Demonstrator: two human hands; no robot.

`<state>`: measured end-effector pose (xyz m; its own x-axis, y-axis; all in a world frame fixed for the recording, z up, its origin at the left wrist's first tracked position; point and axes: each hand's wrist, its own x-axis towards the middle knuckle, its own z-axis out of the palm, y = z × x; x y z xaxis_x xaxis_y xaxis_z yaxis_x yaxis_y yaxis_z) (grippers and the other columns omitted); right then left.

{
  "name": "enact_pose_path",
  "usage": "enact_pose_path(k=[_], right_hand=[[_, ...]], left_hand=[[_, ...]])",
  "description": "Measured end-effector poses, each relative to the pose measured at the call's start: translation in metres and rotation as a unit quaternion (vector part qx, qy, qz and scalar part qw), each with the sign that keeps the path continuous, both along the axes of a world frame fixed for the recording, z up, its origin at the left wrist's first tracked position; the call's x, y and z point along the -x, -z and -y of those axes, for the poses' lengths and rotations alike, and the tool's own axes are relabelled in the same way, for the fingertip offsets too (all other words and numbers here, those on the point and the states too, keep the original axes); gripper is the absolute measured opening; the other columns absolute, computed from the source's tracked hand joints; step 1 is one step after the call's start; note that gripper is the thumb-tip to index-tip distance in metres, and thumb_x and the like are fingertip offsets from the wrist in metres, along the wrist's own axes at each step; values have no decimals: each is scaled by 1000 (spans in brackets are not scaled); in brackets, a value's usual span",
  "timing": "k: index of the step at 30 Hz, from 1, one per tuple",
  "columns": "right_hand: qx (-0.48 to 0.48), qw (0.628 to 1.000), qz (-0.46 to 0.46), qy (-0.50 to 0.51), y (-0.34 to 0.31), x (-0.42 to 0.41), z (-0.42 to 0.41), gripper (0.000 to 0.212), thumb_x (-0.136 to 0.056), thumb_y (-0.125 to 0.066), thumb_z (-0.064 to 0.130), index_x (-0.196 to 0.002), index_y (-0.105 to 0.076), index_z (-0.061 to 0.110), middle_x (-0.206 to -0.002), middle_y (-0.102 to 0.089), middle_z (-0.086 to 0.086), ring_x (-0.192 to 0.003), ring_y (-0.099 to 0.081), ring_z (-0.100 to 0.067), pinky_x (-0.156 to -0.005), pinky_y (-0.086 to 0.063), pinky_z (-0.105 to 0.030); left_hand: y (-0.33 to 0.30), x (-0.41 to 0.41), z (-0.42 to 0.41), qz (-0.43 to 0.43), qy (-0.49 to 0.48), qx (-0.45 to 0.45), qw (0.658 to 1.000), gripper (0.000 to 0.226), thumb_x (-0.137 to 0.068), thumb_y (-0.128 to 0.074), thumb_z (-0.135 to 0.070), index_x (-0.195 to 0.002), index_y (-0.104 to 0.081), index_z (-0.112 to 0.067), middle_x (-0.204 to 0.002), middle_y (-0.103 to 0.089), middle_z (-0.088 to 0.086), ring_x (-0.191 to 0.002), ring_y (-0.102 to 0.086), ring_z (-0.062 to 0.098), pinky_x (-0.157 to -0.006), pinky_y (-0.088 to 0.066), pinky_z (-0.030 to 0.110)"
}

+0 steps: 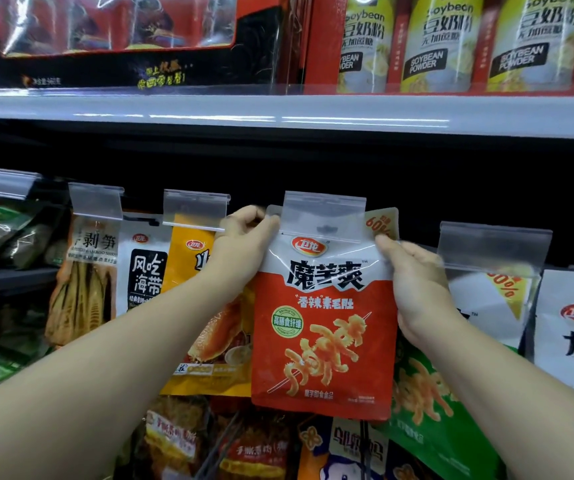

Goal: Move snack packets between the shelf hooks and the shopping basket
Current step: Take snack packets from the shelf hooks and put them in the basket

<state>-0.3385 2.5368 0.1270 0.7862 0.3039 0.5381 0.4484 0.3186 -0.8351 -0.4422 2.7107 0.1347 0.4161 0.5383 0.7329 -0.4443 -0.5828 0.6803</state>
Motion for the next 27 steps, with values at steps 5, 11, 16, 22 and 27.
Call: enact_pose_path(k=[5, 11, 16, 22, 27], right_hand=[[-9, 1000, 11, -2, -1, 4, -1, 18, -90, -61, 31, -79, -64, 18, -88, -71, -18, -88, -66, -42, -77, -53, -61], [10, 1000, 1, 4, -4, 7, -1, 23, -83, -62, 34, -75, -61, 12, -81, -67, -16, -75, -64, -33, -70, -52, -48], [23, 1000, 15, 3, -1, 7, 4, 21, -88, -58, 29, -82, -68, 12, -90, -71, -19, -78, -67, -32, -70, -53, -49], [55, 998, 6, 30, 6, 4, 5, 26, -91, -59, 32, -84, -66, 8, -92, -71, -21, -83, -68, -40, -77, -54, -55], [150, 980, 2, 131, 7, -10, -5, 29, -90, -54, 40, -94, -65, 14, -96, -69, -14, -87, -64, -34, -72, -52, -42]], left_hand=[[-1, 5, 0, 26, 29, 16, 999, 28, -95, -48, -12, -67, -48, -16, -63, -53, 3, -55, -53, 9, -48, -43, 20], [2, 2, 0, 13, 33, 60, 998, 37, -92, -51, -23, -55, -49, -25, -57, -53, -6, -55, -54, 13, -48, -42, 21], [6, 5, -3, 8, 61, 84, 995, 35, -94, -47, -17, -59, -47, -19, -61, -54, -5, -57, -55, 10, -48, -44, 19], [14, 4, -2, -13, 68, 60, 996, 24, -98, -45, -16, -82, -57, -4, -71, -66, -2, -57, -63, -1, -47, -47, 13], [16, -13, -12, -75, -4, 83, 994, 13, -95, -55, -24, -92, -62, -14, -88, -70, 3, -75, -66, 15, -55, -50, 22]])
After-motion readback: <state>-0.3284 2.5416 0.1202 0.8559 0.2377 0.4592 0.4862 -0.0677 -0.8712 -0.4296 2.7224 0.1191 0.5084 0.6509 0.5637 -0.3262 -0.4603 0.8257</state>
